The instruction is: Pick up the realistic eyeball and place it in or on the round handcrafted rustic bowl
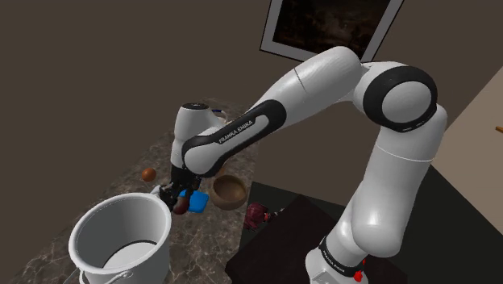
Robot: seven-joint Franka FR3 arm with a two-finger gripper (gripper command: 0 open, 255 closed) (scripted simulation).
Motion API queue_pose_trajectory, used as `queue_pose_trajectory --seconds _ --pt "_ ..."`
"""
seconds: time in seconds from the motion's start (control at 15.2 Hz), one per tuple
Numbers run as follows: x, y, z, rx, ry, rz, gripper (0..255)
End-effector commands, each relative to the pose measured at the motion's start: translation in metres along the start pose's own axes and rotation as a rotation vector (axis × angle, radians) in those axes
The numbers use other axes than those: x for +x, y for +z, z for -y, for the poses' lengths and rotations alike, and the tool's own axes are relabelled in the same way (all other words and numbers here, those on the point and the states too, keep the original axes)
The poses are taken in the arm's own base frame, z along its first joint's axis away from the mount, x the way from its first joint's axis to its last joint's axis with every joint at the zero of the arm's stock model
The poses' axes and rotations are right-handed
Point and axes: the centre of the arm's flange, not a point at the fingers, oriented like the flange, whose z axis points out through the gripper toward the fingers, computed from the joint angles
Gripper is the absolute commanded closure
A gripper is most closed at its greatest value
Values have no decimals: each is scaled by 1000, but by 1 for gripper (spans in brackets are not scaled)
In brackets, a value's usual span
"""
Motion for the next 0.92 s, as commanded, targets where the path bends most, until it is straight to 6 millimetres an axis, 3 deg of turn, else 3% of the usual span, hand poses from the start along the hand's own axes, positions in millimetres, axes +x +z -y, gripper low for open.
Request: queue_pose_trajectory --seconds 0.0,0.07,0.86 --pt "-2 -11 1 1 -1 -1 255" --pt "-2 -12 1 1 -1 -1 255" --pt "-7 -35 -155 1 -1 -1 255"
